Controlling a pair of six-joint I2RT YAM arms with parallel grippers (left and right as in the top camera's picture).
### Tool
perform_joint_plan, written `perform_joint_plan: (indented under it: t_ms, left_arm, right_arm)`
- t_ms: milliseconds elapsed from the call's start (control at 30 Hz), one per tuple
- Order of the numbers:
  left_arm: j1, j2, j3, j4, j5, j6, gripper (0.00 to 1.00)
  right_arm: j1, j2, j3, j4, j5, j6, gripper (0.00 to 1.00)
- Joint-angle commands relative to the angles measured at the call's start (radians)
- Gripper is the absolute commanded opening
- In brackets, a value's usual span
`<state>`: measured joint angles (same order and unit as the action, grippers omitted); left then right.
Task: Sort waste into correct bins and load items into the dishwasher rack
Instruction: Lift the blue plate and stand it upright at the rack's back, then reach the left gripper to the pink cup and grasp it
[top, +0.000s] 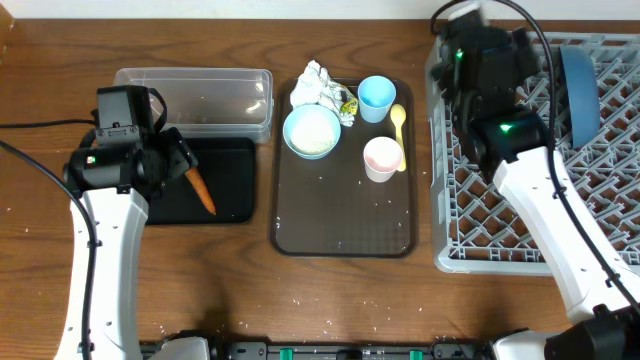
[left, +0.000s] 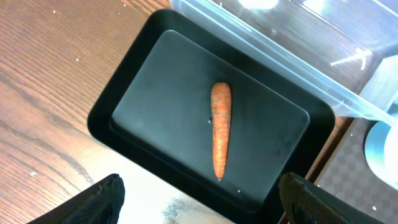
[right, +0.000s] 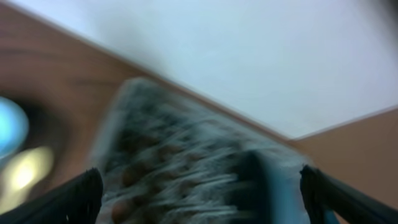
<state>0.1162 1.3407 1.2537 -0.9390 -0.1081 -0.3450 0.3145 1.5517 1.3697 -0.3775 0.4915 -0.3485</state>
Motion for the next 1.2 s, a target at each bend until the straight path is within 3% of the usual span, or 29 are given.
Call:
perform_joint_plan:
  t_ms: [0, 167, 267, 533, 700, 800, 1167]
  left_arm:
    - [0.000, 0.005, 0.012, -0.005, 0.046, 0.089, 0.83]
    - [-0.008, 0.005, 0.012, -0.007, 0.173, 0.195, 0.83]
    - [-0.032, 0.005, 0.012, -0.007, 0.232, 0.240, 0.83]
    - [-0.180, 0.005, 0.012, -0.026, 0.257, 0.362, 0.84]
    - [-0.293, 0.006, 0.012, -0.013, 0.259, 0.368, 0.84]
    - [-0.376, 0.019, 0.012, 0.005, 0.258, 0.372, 0.84]
    - [-0.586, 0.290, 0.045, 0.295, 0.320, 0.366, 0.87]
  right_arm:
    - [0.027, -0.009, 0.002, -0.058, -0.267, 0.222, 0.99]
    - [0.031, -0.010, 0.002, -0.107, -0.491, 0.350, 0.99]
    - [0.032, -0.010, 0.002, -0.114, -0.621, 0.431, 0.94]
    - [0.019, -0.010, 0.002, -0.144, -0.628, 0.537, 0.86]
    - [0.007, -0.014, 0.002, -0.160, -0.623, 0.562, 0.77]
    - [-0.030, -0.044, 0.002, -0.173, -0.628, 0.600, 0.77]
    - [-0.137, -0.219, 0.002, -0.303, -0.653, 0.602, 0.80]
